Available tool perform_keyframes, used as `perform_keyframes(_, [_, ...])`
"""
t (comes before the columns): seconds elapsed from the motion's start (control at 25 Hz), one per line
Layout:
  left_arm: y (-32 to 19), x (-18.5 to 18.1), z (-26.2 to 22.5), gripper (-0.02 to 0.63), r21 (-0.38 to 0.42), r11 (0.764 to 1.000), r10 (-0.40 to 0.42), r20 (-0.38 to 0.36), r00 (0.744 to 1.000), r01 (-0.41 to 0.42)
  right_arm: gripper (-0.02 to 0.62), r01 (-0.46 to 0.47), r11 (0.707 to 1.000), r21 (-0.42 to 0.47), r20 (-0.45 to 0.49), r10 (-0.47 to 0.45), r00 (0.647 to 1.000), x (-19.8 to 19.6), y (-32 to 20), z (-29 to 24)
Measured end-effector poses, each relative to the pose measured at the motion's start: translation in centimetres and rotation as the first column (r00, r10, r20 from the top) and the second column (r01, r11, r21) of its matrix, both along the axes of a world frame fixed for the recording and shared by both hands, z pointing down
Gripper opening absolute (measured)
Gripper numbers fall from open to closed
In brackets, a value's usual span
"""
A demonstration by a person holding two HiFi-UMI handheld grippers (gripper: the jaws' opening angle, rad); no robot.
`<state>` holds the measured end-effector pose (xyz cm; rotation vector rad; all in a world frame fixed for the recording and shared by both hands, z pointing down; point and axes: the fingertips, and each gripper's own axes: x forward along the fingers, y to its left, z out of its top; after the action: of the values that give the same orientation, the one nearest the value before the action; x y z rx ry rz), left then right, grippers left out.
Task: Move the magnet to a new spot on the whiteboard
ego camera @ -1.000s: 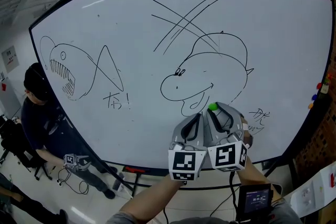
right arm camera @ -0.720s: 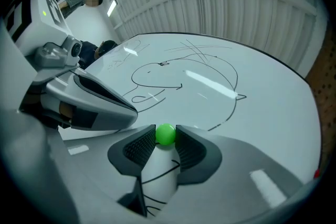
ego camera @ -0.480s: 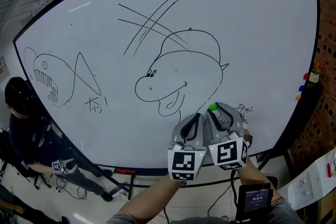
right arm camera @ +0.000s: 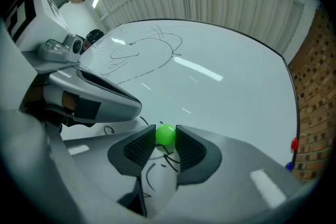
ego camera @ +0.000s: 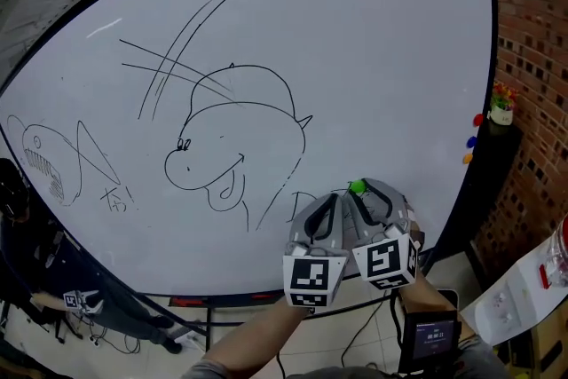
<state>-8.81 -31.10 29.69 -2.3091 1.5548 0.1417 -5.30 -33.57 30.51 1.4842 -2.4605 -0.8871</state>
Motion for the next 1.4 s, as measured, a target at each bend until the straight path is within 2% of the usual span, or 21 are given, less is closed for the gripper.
perform_keyframes(0.48, [-4.7,14.4,2.4,-0.003,-0.047,0.986,0.159,0.018,0.987,-0.158,0.125,-0.161,0.985,-0.065,0.019,0.163,0.986,15.2,-4.1,3.0])
perform_keyframes(0.8, [-6.7,22.5,3.8,-0.003,-0.073,0.967,0.248,0.033,0.968,-0.245,0.124,-0.242,0.965,-0.103,0.029,0.246,0.969,23.1,-6.2,4.8])
perform_keyframes(1.04, [-7.9,26.0,4.5,-0.003,-0.086,0.958,0.277,0.044,0.96,-0.273,0.126,-0.262,0.956,-0.129,0.031,0.268,0.963,26.5,-7.6,6.0])
perform_keyframes(1.4, [-8.9,27.7,5.0,-0.003,-0.093,0.959,0.271,0.051,0.961,-0.266,0.126,-0.229,0.961,-0.153,0.059,0.241,0.969,27.9,-8.9,7.0])
